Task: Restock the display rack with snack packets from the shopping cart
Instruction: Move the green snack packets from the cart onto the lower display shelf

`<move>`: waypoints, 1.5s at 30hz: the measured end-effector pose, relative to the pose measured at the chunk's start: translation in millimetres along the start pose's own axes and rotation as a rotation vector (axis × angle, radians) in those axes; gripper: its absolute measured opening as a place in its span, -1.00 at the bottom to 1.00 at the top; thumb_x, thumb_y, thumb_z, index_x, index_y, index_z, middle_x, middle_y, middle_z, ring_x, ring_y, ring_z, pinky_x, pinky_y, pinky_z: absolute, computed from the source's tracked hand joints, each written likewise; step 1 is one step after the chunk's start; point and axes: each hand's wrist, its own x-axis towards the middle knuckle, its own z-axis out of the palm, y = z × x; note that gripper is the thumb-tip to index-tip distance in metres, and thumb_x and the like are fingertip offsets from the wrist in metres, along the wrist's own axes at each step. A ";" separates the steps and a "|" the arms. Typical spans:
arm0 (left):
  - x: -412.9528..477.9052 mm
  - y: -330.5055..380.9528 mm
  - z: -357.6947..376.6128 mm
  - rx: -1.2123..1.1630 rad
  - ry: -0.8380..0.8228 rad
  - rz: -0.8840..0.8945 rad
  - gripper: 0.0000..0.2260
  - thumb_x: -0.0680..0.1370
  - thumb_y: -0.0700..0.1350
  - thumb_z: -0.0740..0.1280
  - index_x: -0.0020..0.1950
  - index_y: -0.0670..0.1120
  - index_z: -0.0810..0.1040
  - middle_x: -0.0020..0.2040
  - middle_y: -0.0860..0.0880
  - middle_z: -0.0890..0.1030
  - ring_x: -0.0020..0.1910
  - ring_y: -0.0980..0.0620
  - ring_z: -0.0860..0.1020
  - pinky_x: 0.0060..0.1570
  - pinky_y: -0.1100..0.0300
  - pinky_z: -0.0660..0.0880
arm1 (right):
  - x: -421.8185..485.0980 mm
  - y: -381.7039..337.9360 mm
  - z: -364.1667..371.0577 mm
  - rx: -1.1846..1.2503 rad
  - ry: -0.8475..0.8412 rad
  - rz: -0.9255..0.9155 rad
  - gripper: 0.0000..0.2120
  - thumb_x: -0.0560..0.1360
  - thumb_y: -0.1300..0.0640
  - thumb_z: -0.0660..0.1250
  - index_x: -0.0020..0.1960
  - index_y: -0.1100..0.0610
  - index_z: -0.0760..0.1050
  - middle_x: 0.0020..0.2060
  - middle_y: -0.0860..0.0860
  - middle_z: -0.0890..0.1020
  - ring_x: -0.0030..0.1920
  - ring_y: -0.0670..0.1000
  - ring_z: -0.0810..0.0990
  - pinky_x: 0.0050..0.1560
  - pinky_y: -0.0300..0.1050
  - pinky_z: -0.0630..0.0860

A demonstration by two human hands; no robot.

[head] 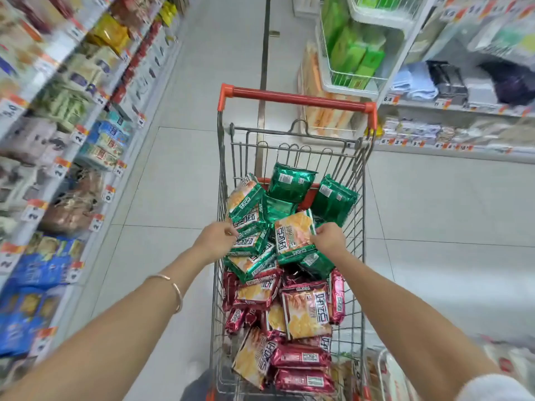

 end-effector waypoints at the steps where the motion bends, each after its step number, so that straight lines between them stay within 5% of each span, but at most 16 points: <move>1: -0.6 1.7 4.7 0.018 -0.027 -0.001 -0.85 0.61 -0.23 0.26 -0.05 -0.07 0.62 0.47 -0.08 0.41 0.26 -0.09 0.57 0.23 0.03 0.49 | -6.6 2.6 0.3 0.101 -0.007 0.044 -0.59 0.47 0.27 0.40 -0.47 0.07 0.32 -0.54 0.00 0.29 -0.53 -0.04 0.23 -0.43 -0.21 0.26; 4: -4.1 14.2 19.1 0.053 -0.156 -0.029 -0.69 0.63 -0.01 0.27 -0.12 -0.20 0.63 0.18 -0.13 0.58 -0.18 0.00 0.57 0.16 0.10 0.50 | -24.4 4.7 -3.4 0.377 -0.031 0.200 -0.71 0.46 0.20 0.49 -0.37 0.18 0.47 -0.40 0.10 0.48 -0.49 -0.03 0.34 -0.39 -0.16 0.41; 7: -7.2 33.3 29.2 0.031 -0.332 -0.149 -0.29 0.50 0.48 0.06 0.12 -0.08 0.65 0.25 -0.11 0.62 0.22 -0.11 0.56 0.42 -0.08 0.34 | -38.0 3.5 -6.7 0.592 -0.070 0.278 -0.68 0.47 0.18 0.49 -0.32 0.18 0.40 -0.40 0.04 0.49 -0.43 -0.04 0.40 -0.17 -0.13 0.55; 9: -8.4 47.2 36.7 -0.204 -0.414 -0.219 -0.11 0.43 0.55 0.03 0.44 -0.11 0.44 0.40 -0.15 0.50 0.38 -0.16 0.46 0.46 -0.11 0.30 | -50.7 1.7 -12.1 0.668 -0.130 0.265 -0.79 0.49 0.19 0.46 -0.22 0.19 0.45 -0.36 0.03 0.50 -0.41 -0.07 0.42 -0.16 -0.21 0.56; 11: -11.4 62.3 44.4 -0.559 -0.406 -0.290 -0.16 0.46 0.44 0.20 0.51 -0.16 0.32 0.42 -0.21 0.47 0.34 -0.12 0.50 0.41 -0.01 0.39 | -62.0 3.9 -19.8 0.669 -0.196 0.224 -0.84 0.52 0.19 0.43 -0.08 0.28 0.51 -0.25 0.06 0.56 -0.32 -0.07 0.51 -0.22 -0.30 0.56; 14: -11.2 72.9 41.3 -0.892 -0.228 -0.286 -0.54 0.50 0.06 0.43 0.23 -0.24 0.52 0.19 -0.23 0.63 0.13 -0.10 0.63 0.26 0.02 0.53 | -68.9 16.0 -33.6 0.740 -0.292 0.108 -0.60 0.52 0.13 0.43 0.24 0.37 0.49 0.02 0.17 0.66 -0.06 0.02 0.68 -0.04 -0.20 0.63; 17: -1.4 64.8 19.9 -1.004 -0.149 -0.231 -0.12 0.13 0.12 0.68 0.38 -0.08 0.46 0.25 -0.17 0.61 0.19 -0.13 0.61 0.17 -0.07 0.59 | -57.0 31.9 -41.8 0.743 -0.237 0.091 -0.53 0.54 -0.02 0.41 0.30 0.27 0.45 -0.03 0.11 0.66 -0.07 0.04 0.68 0.07 -0.08 0.63; 18: -1.6 61.0 9.0 -1.029 -0.118 -0.211 -0.11 0.15 0.12 0.67 0.42 -0.03 0.43 0.22 -0.16 0.63 0.16 -0.12 0.63 0.09 -0.06 0.62 | -48.0 37.1 -39.7 0.680 -0.166 0.132 -0.50 0.53 -0.03 0.42 0.33 0.25 0.42 -0.06 0.09 0.64 -0.12 0.03 0.65 0.08 -0.03 0.62; 20: -6.0 53.8 -9.3 -1.068 -0.096 -0.203 -0.42 0.41 0.13 0.50 0.35 -0.07 0.50 0.09 -0.16 0.69 -0.02 -0.11 0.68 -0.14 0.02 0.66 | -34.4 40.7 -31.5 0.507 -0.117 0.168 -0.42 0.53 0.04 0.41 0.44 0.26 0.32 -0.03 0.08 0.59 -0.22 0.03 0.59 -0.07 -0.01 0.63; 23: -13.1 36.7 -26.0 -1.009 -0.077 -0.269 -0.51 0.50 0.28 0.35 0.18 -0.09 0.60 0.05 -0.19 0.71 -0.07 -0.14 0.68 -0.04 -0.02 0.63 | -28.5 31.5 -7.4 0.282 -0.260 0.087 -0.22 0.58 0.10 0.33 0.62 0.10 -0.07 0.03 0.10 0.57 -0.42 -0.03 0.48 -0.41 -0.15 0.47; 25: -19.3 25.8 -28.8 -0.973 -0.091 -0.296 -0.52 0.52 0.32 0.29 0.09 -0.07 0.62 0.05 -0.18 0.71 -0.05 -0.16 0.70 0.00 -0.04 0.62 | -25.3 26.0 11.0 0.107 -0.364 0.067 -0.16 0.63 0.01 0.25 0.60 -0.02 -0.34 -0.14 0.13 0.58 -0.47 -0.01 0.44 -0.30 -0.06 0.55; 27: -27.1 18.0 -28.9 -0.974 -0.081 -0.335 -0.53 0.55 0.32 0.23 0.07 -0.06 0.62 0.04 -0.16 0.72 -0.08 -0.14 0.71 -0.08 0.01 0.63 | -19.9 24.9 27.9 0.013 -0.423 0.065 -0.21 0.65 -0.06 0.18 0.58 -0.04 -0.36 -0.21 0.13 0.54 -0.47 0.01 0.48 -0.10 0.00 0.63; 32: -36.2 8.0 -21.6 -0.973 -0.066 -0.374 -0.46 0.58 0.35 0.12 0.03 -0.08 0.62 0.00 -0.17 0.72 -0.17 -0.11 0.72 -0.11 0.02 0.63 | -18.1 23.6 43.8 -0.051 -0.228 -0.028 -0.46 0.65 -0.10 0.16 0.52 0.15 0.15 0.25 0.19 0.55 0.04 0.17 0.62 0.03 -0.03 0.48; 37: -34.6 6.0 -17.5 -0.922 -0.045 -0.401 -0.40 0.57 0.39 0.06 0.04 -0.10 0.59 -0.06 -0.18 0.73 -0.19 -0.12 0.72 -0.19 0.04 0.63 | -30.7 40.4 29.9 -0.140 -0.094 -0.163 -0.70 0.69 0.16 0.09 0.36 0.25 0.38 0.12 0.20 0.60 -0.05 0.15 0.58 -0.05 0.02 0.52; 42: -32.5 8.7 -24.2 -0.879 -0.049 -0.447 -0.46 0.55 0.37 0.16 -0.12 -0.12 0.54 -0.22 -0.18 0.72 -0.36 -0.12 0.70 -0.44 0.08 0.61 | -31.9 70.2 -32.1 0.183 -0.008 -0.193 -0.77 0.67 0.18 0.16 0.09 0.34 0.49 -0.07 0.16 0.52 -0.25 0.09 0.52 -0.14 -0.08 0.62; 45: -31.7 18.2 -22.3 -0.839 -0.084 -0.446 -0.49 0.56 0.33 0.18 -0.16 -0.12 0.52 -0.24 -0.18 0.72 -0.41 -0.11 0.68 -0.51 0.11 0.58 | -45.8 75.0 -88.0 0.600 -0.139 -0.222 -0.84 0.66 0.22 0.19 -0.06 0.26 0.45 -0.09 0.12 0.51 -0.04 0.12 0.55 0.05 -0.04 0.63</move>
